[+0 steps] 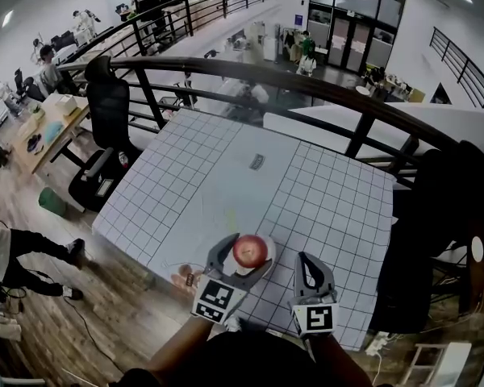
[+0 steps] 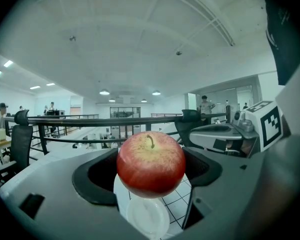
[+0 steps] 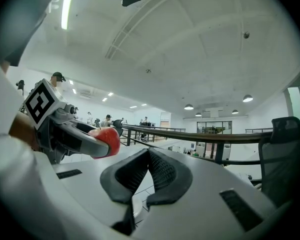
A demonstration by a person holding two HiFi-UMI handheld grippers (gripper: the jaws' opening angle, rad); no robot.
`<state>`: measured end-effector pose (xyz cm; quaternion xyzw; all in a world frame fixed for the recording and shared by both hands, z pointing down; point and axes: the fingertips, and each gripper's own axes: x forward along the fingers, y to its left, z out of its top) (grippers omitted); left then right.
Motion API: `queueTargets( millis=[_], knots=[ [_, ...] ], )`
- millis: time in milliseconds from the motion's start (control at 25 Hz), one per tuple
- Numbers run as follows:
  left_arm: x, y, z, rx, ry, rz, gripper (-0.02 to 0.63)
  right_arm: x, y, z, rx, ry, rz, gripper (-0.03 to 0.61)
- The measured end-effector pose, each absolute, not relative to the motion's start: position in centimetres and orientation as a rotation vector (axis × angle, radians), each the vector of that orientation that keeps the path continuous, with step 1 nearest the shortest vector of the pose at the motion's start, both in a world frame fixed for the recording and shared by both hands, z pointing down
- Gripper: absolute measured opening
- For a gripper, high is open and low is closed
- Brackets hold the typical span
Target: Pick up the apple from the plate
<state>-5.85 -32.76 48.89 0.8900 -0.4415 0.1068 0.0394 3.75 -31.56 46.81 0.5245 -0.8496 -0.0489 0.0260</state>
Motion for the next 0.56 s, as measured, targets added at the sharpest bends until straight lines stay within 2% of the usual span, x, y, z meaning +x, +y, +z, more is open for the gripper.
queueTargets(
  millis=[560],
  knots=[
    [-5.31,-33.2,49.27,2.708,-1.32,0.315,0.411,4.36,-31.66,46.49,1.632,-2.614,-0.176,0.023]
  ],
)
